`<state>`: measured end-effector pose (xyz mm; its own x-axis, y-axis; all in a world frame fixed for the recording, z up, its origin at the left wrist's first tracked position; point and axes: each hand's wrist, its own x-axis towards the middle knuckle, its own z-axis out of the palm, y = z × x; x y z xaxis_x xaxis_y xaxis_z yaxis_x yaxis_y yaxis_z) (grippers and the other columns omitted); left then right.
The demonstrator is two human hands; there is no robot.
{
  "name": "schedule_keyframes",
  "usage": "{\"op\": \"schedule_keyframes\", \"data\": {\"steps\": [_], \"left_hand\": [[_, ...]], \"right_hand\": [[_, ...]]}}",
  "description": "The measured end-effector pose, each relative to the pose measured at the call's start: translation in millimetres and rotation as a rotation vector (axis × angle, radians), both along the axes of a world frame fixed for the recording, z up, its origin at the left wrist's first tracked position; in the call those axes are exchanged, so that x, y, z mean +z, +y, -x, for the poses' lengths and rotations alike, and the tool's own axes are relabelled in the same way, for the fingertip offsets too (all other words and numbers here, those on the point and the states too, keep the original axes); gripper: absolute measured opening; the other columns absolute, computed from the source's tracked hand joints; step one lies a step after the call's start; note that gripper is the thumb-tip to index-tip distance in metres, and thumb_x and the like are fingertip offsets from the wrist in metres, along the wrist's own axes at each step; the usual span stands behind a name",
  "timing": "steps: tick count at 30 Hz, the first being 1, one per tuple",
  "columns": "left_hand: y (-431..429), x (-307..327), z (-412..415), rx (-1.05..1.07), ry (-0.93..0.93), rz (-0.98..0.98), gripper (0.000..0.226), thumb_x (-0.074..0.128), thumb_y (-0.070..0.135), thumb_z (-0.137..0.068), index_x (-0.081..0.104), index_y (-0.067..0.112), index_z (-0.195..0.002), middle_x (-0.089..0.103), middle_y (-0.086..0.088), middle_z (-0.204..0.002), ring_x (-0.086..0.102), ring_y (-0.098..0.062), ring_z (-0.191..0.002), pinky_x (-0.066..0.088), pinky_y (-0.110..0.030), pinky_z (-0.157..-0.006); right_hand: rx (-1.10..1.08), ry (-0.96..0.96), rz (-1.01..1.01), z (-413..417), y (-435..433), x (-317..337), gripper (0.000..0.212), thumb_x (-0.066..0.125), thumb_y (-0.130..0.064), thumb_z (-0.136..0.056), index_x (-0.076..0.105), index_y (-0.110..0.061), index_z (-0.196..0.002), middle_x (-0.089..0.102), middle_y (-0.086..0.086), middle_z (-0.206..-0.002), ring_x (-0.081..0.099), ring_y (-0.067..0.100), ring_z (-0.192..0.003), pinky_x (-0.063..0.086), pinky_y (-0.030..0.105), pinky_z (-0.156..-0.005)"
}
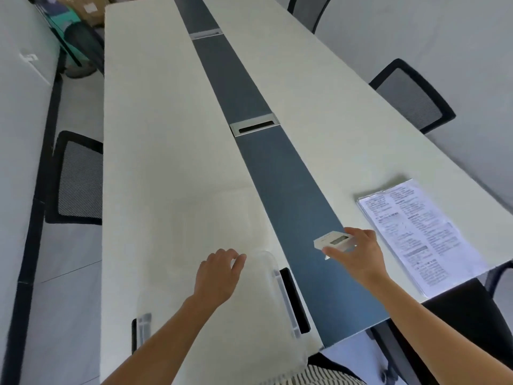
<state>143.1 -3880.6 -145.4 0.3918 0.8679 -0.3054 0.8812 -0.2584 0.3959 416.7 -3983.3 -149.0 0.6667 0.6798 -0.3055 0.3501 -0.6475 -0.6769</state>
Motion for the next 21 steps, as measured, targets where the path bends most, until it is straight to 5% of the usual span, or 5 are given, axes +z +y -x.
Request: {"op": "schedule_keyframes", "data": {"steps": [2, 6, 14, 21], "left_hand": [[3, -9, -5, -0.040, 0.141, -0.050, 0.064, 0.010, 0.054, -0.090, 0.064, 0.021, -0.098, 0.071, 0.001, -0.097, 0.065, -0.021, -0.088, 0.046, -0.035, -0.081], [4, -16, -11, 0.030, 0.189, -0.077, 0.047, 0.021, 0.051, -0.095, 0.047, 0.023, -0.068, 0.066, -0.001, -0.073, 0.060, -0.020, -0.070, 0.044, -0.033, -0.074], [4, -23, -12, 0.106, 0.151, -0.107, 0.056, 0.020, 0.059, -0.090, 0.065, 0.025, -0.081, 0.069, 0.007, -0.077, 0.061, -0.014, -0.075, 0.037, -0.027, -0.075], [9, -32, -12, 0.171, 0.110, -0.130, 0.058, 0.019, 0.061, -0.086, 0.066, 0.028, -0.078, 0.070, 0.012, -0.075, 0.064, -0.011, -0.075, 0.040, -0.027, -0.075]], "right_hand": [[0.010, -0.020, 0.067, -17, 21, -22, 0.068, 0.081, -0.041, -0.061, 0.056, -0.017, -0.120, 0.039, -0.004, -0.110, 0.058, 0.021, -0.085, 0.049, 0.029, -0.072], [0.055, -0.066, 0.127, -41, 61, -61, 0.065, 0.079, -0.044, -0.060, 0.057, -0.015, -0.114, 0.037, -0.001, -0.108, 0.054, 0.025, -0.088, 0.044, 0.030, -0.073], [0.131, -0.109, 0.092, -58, 126, -94, 0.071, 0.073, -0.061, -0.060, 0.051, -0.016, -0.110, 0.042, 0.009, -0.122, 0.048, 0.030, -0.112, 0.047, 0.038, -0.081], [0.464, -0.531, 0.039, -60, 112, -91, 0.072, 0.044, -0.058, -0.088, 0.029, -0.017, -0.145, 0.016, 0.013, -0.158, 0.015, 0.030, -0.145, 0.036, 0.050, -0.103]]}}
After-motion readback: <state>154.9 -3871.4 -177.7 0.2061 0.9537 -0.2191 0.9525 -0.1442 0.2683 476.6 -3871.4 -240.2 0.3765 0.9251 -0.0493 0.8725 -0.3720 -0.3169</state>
